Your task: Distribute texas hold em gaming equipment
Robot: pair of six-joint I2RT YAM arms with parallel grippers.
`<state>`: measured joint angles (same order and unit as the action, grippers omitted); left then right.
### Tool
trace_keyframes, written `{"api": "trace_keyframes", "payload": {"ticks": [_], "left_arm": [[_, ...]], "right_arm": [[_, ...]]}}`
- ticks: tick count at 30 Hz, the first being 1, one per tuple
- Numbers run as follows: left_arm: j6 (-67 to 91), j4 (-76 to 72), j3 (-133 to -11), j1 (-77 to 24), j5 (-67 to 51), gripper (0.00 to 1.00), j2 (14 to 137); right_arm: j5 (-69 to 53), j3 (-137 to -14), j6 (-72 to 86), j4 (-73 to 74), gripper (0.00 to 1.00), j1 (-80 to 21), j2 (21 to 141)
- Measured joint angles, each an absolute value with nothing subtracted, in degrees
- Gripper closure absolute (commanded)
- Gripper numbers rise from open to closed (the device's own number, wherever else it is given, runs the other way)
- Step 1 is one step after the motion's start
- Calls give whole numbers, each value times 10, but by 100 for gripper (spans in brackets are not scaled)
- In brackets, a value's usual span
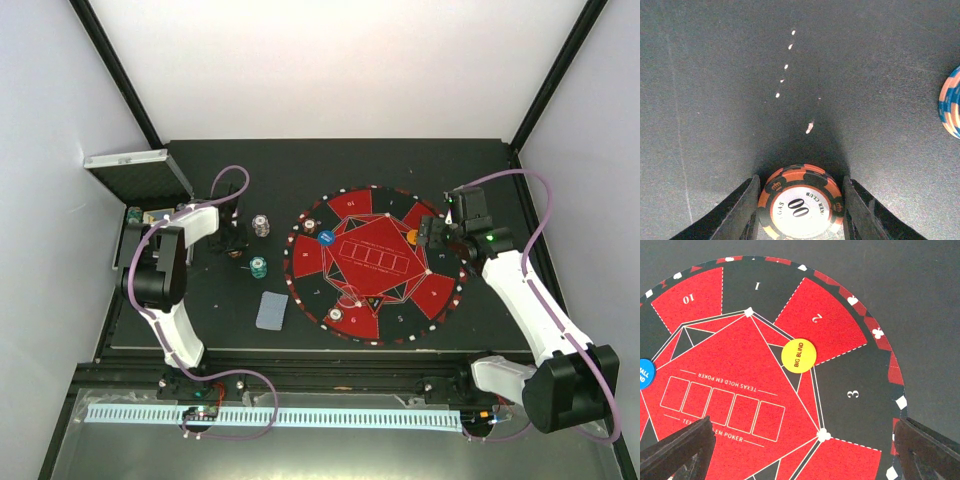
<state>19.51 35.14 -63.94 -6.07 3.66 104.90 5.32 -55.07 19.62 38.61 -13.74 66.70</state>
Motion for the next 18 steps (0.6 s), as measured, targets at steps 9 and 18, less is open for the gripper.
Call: {"api": "trace_keyframes", "payload": {"ticks": [9, 18], "left_arm": [[195, 379, -639, -65, 22, 64, 1010], [203, 422, -674, -162, 11, 65, 969]], "right_arm": [[54, -551, 196, 386, 2, -137, 667], [54, -551, 196, 386, 2, -137, 667]]}}
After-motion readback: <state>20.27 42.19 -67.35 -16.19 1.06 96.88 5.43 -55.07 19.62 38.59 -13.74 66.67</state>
